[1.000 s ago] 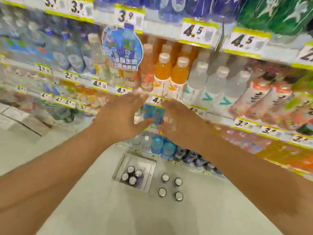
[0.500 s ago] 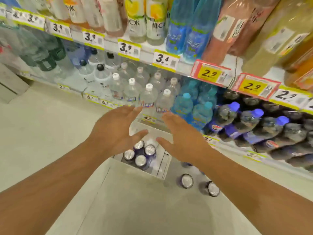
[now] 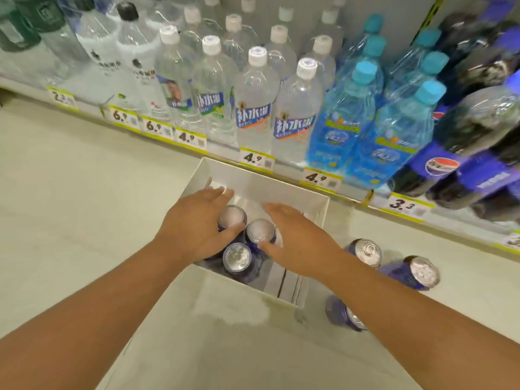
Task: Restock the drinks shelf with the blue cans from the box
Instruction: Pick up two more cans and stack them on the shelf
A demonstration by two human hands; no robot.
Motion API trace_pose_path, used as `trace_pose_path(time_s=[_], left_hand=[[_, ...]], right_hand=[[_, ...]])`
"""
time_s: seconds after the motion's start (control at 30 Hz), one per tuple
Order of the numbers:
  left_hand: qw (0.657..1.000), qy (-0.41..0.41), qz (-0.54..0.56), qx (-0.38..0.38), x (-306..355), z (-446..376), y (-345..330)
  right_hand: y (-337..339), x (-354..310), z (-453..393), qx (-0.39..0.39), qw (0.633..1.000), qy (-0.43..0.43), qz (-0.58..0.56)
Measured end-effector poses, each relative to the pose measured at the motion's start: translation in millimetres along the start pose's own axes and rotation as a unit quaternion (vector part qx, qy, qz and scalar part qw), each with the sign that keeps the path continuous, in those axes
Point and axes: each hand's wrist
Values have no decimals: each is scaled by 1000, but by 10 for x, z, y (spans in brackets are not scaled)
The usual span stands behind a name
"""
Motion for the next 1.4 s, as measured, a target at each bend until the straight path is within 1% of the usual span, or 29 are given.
trace_pose_path(time_s=[0.2, 0.3, 0.4, 0.47, 0.53, 0.6, 0.7, 0.8, 0.9, 0.97, 1.07, 1.13, 1.23, 1.4], left_hand=[[999, 7, 15, -34, -26, -61, -216], [993, 55, 70, -75, -26, -74, -290], [974, 128, 146, -115, -21, -108, -361], [951, 172, 210, -152, -29, -151, -416], [930, 196, 260, -168, -43, -196, -472], [924, 208, 271, -175, -45, -227, -502], [923, 205, 278, -171, -43, -247, -512], [920, 203, 309, -132, -26, -211, -522], [910, 213, 347, -84, -24, -184, -453], [907, 212, 360, -57, 2, -196, -198], [900, 205, 383, -31, 109, -168, 467], [894, 203, 401, -7, 237, -107, 1054], [898, 185, 400, 12, 489, -12, 2013], [887, 164, 430, 41, 933, 139, 3647]], right_hand=[[-213, 75, -50, -27, 999, -4, -21], [-302, 84, -120, -40, 999, -16, -29], [-412, 78, -174, -54, 997, -31, -49], [-468, 88, -199, -54, 996, -43, -65], [-491, 98, -228, -43, 995, -59, -70], [-498, 95, -265, -30, 993, -78, -80], [-523, 86, -308, -18, 989, -99, -112], [-480, 101, -308, 1, 983, -112, -149], [-328, 53, -285, 28, 973, -124, -192], [-100, -47, -216, 53, 967, -121, -219], [461, -290, -29, 87, 953, -122, -263], [960, -521, 143, 109, 941, -121, -297], [1819, -899, 461, 132, 925, -118, -337], [3360, -1482, 1007, 154, 921, -91, -346]])
Point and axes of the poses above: each hand's wrist, its own z-axis away from the middle knuckle, its own y-axis out of the back of the hand, x = y × z
